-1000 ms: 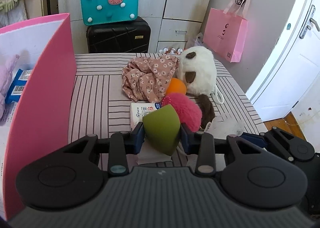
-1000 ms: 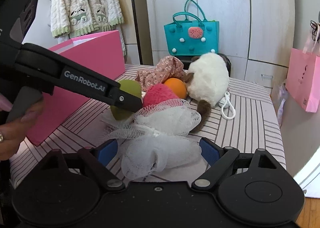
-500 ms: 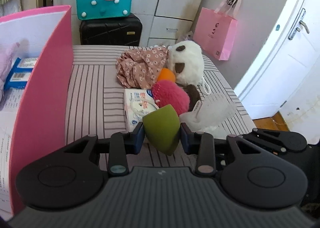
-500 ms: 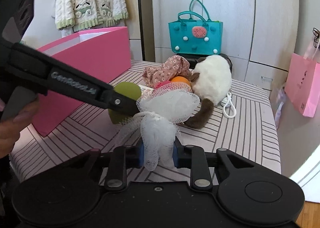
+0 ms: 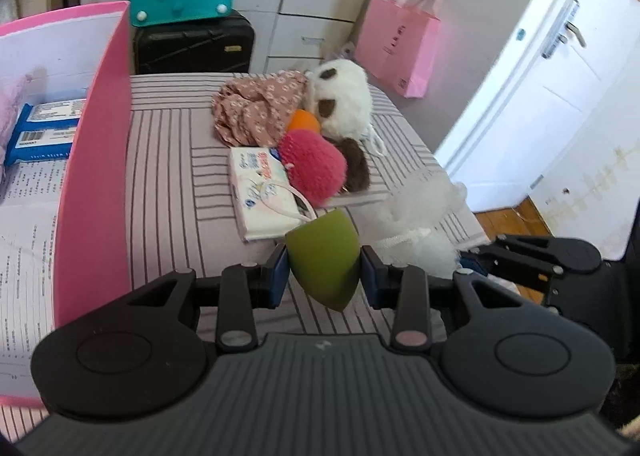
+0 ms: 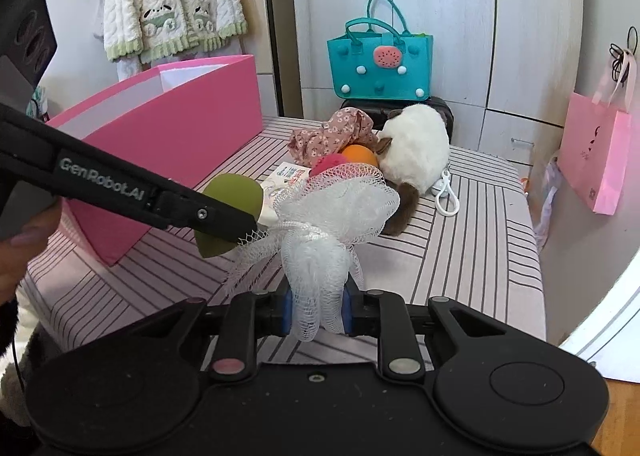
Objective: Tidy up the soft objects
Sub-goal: 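Lift the sponge and mesh puff with both tools and carry them over the pink box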
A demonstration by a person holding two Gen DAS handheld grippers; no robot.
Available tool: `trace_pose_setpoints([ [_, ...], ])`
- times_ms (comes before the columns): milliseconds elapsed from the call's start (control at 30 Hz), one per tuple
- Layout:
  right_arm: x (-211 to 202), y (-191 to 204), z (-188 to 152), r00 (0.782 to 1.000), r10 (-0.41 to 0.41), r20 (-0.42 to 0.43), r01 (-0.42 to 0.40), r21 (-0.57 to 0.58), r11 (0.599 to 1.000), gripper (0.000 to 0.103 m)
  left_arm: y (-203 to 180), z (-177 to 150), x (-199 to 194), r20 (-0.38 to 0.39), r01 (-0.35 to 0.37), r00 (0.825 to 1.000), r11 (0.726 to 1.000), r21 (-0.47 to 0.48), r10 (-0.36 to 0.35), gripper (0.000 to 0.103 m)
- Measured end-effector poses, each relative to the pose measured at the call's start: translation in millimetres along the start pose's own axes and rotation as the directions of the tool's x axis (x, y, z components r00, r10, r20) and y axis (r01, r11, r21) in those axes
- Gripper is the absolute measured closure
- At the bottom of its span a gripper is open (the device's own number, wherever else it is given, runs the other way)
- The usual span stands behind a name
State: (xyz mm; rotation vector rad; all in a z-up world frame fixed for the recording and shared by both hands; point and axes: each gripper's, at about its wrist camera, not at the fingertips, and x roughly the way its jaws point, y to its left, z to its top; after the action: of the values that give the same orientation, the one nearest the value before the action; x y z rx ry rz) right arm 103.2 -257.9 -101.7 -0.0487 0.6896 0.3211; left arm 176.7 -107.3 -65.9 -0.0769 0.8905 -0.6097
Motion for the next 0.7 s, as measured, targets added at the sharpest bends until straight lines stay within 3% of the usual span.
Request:
trace_pose_setpoints([
  [367, -31.1, 12.7, 4.9, 1.0, -0.008, -0.025, 0.008, 0.001, 1.0, 0.077, -6.8, -8.8, -29.0, -0.065, 0.121, 0.991, 0.993, 0.015, -0.12, 0.067],
  [700, -54.0, 26.6, 10.8, 0.997, 0.055, -0.06, -0.054, 0.021, 0.998, 0.077, -10.6, -20.5, -54.3, -0.095, 0.128, 0.988, 0.991, 0.046, -0.124, 0.067],
])
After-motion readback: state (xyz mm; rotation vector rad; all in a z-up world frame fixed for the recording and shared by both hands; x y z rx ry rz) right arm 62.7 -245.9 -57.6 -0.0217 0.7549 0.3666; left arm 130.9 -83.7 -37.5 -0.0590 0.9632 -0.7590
